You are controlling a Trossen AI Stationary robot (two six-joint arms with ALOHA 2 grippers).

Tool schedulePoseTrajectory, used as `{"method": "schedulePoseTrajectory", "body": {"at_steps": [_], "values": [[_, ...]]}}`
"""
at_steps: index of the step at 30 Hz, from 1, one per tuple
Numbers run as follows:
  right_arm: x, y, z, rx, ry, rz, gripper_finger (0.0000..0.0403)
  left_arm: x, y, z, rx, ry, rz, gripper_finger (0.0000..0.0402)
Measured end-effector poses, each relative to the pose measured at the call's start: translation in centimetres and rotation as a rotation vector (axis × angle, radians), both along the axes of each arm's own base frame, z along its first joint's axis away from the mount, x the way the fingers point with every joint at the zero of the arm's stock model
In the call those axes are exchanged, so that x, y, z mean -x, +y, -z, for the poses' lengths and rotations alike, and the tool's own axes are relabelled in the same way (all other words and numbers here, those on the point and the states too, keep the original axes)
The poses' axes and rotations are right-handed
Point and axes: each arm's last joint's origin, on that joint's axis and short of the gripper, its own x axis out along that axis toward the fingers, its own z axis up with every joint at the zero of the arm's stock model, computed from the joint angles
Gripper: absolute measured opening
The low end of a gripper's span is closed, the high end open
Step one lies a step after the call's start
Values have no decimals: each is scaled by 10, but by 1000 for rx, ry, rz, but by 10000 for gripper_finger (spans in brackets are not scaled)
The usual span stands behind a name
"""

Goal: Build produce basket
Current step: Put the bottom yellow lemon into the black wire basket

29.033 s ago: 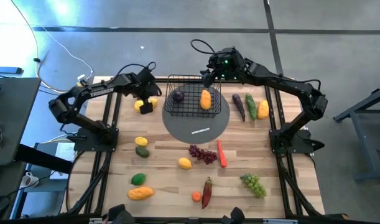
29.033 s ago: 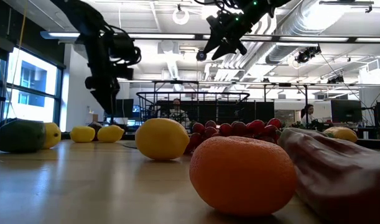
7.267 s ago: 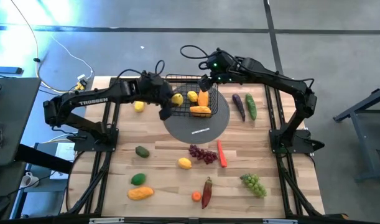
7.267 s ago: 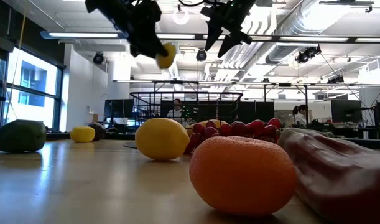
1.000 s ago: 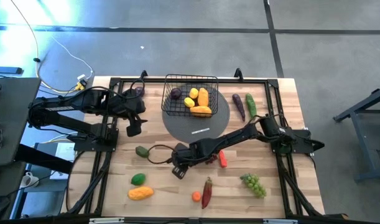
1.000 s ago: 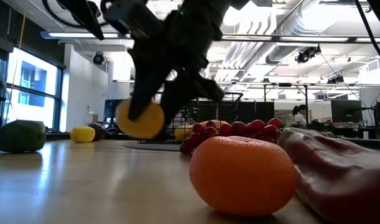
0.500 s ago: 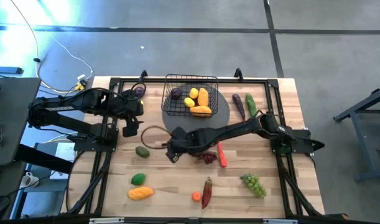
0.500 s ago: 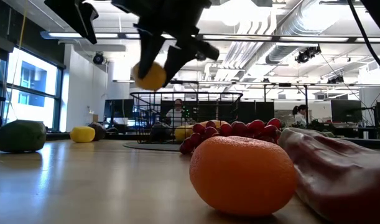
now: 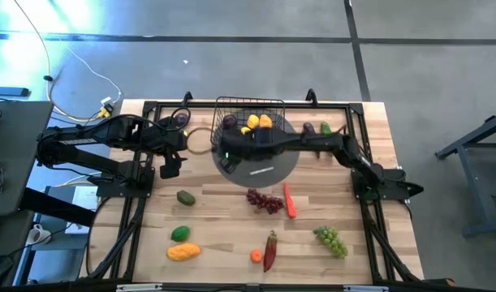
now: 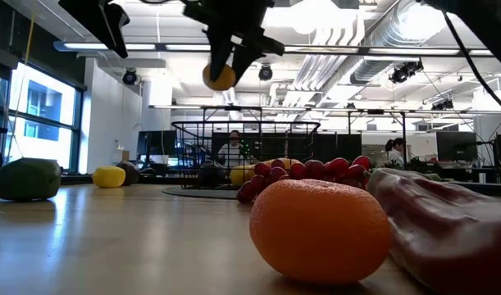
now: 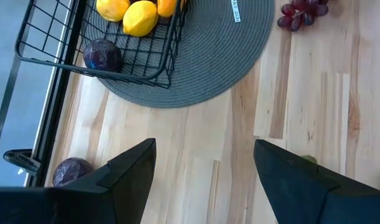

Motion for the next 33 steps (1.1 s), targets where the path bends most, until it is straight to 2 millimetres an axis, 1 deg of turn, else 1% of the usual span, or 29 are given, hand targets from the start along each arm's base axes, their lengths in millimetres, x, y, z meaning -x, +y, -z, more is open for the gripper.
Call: {"method": "schedulePoseTrajectory", "body": {"at_steps": [3, 7, 10, 13, 18, 24, 28, 33], "values": [[2, -24, -8, 14, 15, -44, 157, 0, 0, 0, 1, 0, -1, 262], [6, -57, -8, -8, 57, -119, 157, 0, 0, 0, 1, 0, -2, 262], [9, -79, -1, -46, 92, -176, 157, 1, 0, 0, 8, 2, -14, 262], [12, -96, 11, -94, 112, -229, 157, 1, 0, 0, 20, -4, -35, 262], [14, -114, 38, -184, 131, -314, 157, 2, 0, 1, 46, -10, -84, 262], [18, -126, 65, -237, 152, -371, 157, 2, 0, 1, 76, -31, -144, 262], [21, -136, 73, -256, 147, -377, 157, 2, 0, 1, 95, -44, -182, 262], [23, -147, 73, -227, 131, -388, 157, 2, 0, 1, 100, -47, -190, 262]]}}
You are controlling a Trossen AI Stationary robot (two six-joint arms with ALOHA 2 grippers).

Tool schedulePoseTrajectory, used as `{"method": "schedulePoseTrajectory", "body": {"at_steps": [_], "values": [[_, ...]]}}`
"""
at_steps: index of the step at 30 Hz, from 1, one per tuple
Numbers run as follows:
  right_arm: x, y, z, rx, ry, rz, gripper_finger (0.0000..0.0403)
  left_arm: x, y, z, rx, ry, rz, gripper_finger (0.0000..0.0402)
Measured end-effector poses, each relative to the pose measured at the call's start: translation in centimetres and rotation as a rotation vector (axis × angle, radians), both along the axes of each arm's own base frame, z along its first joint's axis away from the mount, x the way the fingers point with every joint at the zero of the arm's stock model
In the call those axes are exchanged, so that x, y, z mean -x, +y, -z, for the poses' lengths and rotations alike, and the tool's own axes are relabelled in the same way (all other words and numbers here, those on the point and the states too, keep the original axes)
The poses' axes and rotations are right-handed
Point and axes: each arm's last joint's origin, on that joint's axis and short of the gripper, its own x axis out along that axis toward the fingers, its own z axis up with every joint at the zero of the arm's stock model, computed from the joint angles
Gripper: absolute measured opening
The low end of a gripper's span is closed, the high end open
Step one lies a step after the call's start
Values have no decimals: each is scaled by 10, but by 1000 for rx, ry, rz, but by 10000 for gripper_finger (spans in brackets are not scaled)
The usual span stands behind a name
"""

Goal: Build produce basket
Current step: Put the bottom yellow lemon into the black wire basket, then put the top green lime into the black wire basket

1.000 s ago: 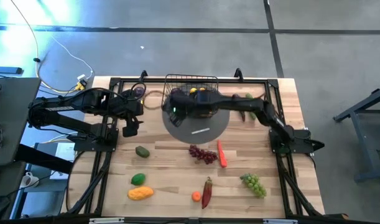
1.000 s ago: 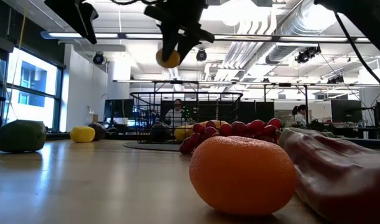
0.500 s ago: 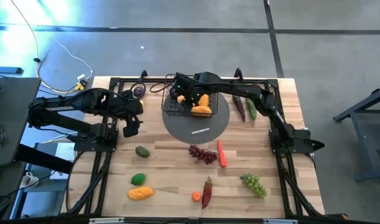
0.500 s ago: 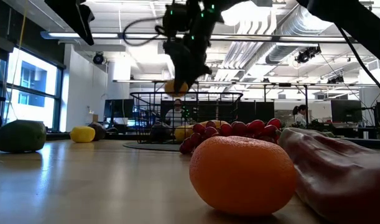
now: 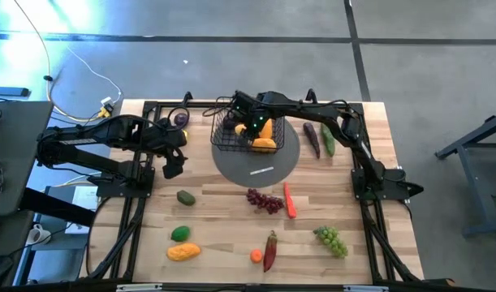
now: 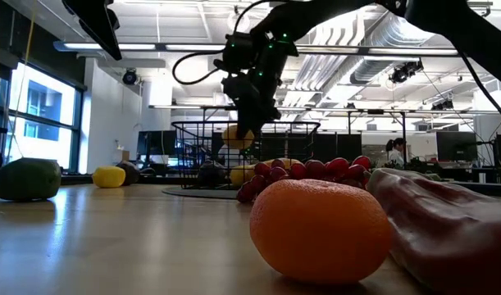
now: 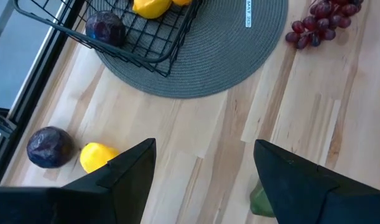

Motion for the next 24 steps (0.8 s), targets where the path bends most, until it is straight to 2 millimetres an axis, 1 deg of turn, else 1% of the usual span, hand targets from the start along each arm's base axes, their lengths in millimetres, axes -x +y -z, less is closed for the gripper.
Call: {"method": "schedulePoseTrajectory", "body": {"at_steps": [3, 7, 11, 18, 24], "values": [[0, -4, 0, 3, -12, 5, 160, 0, 0, 0, 6, -4, -12, 262], [0, -2, 0, 10, -9, -15, 171, 0, 0, 0, 7, -5, -13, 262], [-2, 1, 0, 8, -11, -17, 195, 0, 0, 0, 10, -6, -12, 262], [-3, 6, 0, 8, -12, -27, 240, -1, -2, 0, 80, -17, 27, 262], [-3, 5, -2, 4, -11, 6, 249, -1, -3, 0, 87, -19, 31, 263]]}}
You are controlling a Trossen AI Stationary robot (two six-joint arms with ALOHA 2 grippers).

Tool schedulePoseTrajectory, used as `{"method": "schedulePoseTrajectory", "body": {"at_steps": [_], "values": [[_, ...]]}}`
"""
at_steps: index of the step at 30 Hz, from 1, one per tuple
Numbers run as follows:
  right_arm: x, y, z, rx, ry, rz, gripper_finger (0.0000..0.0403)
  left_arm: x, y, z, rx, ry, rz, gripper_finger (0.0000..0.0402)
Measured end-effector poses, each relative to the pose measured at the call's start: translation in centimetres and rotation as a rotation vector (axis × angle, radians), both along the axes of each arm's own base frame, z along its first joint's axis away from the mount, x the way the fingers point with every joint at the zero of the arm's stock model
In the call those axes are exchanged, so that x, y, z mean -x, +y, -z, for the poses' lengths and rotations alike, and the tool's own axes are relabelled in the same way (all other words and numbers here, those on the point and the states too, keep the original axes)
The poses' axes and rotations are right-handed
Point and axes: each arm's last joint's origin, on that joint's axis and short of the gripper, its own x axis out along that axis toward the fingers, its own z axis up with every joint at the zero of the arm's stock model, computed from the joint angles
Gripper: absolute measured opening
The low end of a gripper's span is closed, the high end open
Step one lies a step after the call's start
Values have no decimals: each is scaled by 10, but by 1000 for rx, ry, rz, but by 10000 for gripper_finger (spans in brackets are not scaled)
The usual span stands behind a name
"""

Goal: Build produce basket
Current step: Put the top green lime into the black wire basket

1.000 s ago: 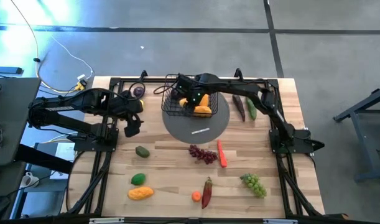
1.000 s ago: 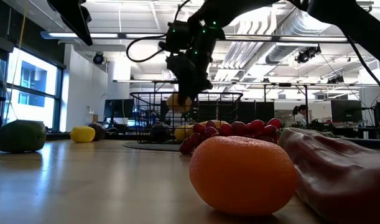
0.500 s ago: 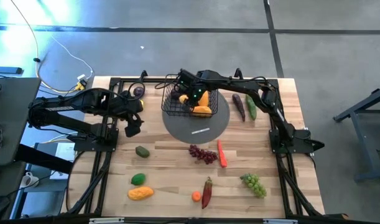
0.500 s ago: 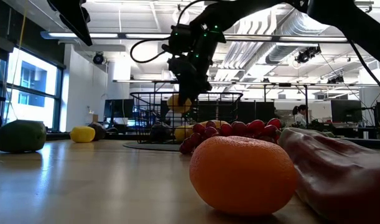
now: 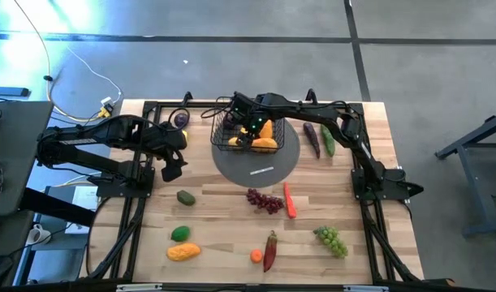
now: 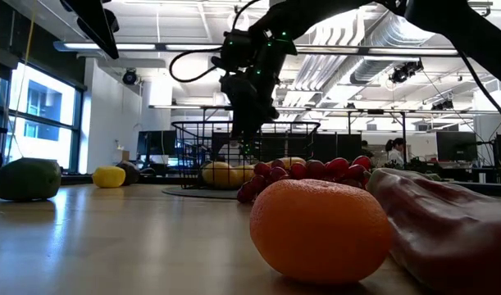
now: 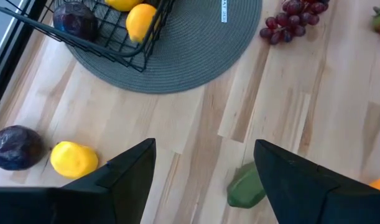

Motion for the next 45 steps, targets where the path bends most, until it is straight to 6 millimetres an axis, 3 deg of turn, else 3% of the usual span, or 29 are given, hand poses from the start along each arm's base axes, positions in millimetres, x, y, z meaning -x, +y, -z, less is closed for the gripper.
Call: {"method": "schedulePoseTrajectory", "body": {"at_steps": [13, 23, 31, 45], "values": [[-2, -2, -46, 20, -86, 82, 250, -5, 1, 9, 29, 100, -18, 295], [6, -1, -86, 70, -121, 173, 250, -8, -13, 13, 12, 137, 200, 296], [12, 1, -91, 35, -118, 252, 250, -12, -37, 48, 30, 183, 447, 296], [17, 3, -88, 8, -60, 279, 250, -20, -51, 102, 63, 207, 569, 296]]}}
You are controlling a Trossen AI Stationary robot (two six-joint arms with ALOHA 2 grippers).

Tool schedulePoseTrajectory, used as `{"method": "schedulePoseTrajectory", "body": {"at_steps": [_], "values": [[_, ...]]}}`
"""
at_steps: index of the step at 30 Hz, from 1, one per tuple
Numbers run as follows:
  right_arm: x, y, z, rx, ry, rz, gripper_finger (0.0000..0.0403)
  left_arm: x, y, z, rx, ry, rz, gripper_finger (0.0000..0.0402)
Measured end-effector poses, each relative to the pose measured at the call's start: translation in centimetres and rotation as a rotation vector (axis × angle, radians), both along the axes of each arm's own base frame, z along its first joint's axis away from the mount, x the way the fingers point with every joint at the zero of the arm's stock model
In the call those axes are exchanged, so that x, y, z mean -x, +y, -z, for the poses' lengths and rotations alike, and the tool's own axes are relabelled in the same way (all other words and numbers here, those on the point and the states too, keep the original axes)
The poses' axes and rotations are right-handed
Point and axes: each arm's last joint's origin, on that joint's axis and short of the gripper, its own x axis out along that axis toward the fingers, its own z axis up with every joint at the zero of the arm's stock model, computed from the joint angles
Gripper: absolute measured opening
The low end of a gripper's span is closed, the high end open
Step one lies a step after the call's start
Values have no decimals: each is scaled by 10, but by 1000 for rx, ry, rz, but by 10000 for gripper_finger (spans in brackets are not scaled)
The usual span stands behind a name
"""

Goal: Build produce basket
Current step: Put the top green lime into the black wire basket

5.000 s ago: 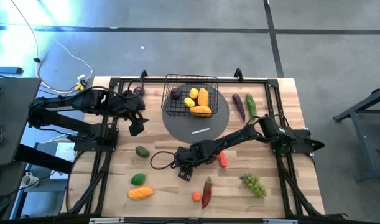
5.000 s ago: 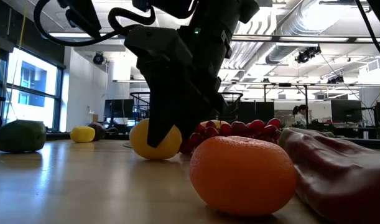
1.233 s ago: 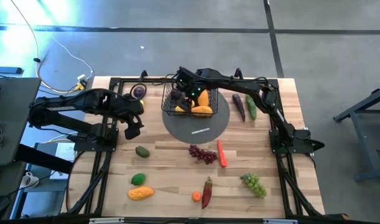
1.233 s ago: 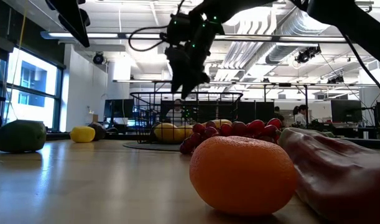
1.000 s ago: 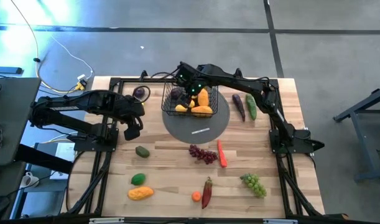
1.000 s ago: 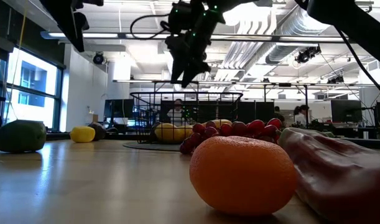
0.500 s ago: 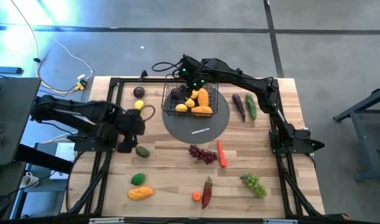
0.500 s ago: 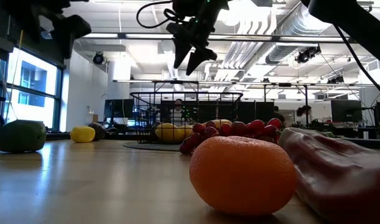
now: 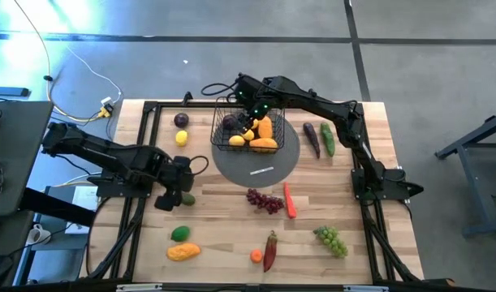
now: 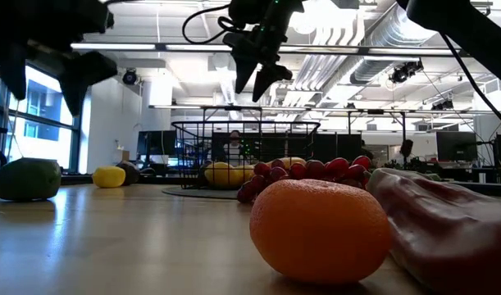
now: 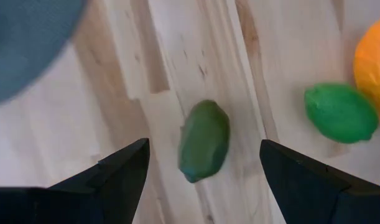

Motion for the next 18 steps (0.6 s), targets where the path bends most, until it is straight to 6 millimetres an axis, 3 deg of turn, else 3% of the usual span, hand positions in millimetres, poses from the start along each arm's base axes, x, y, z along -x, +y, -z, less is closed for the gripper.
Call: {"method": "schedulePoseTrajectory", "body": {"at_steps": [18], "values": [[0, 0, 0, -1, 1, -1, 250, -29, -4, 50, -7, 210, 95, 296]]}}
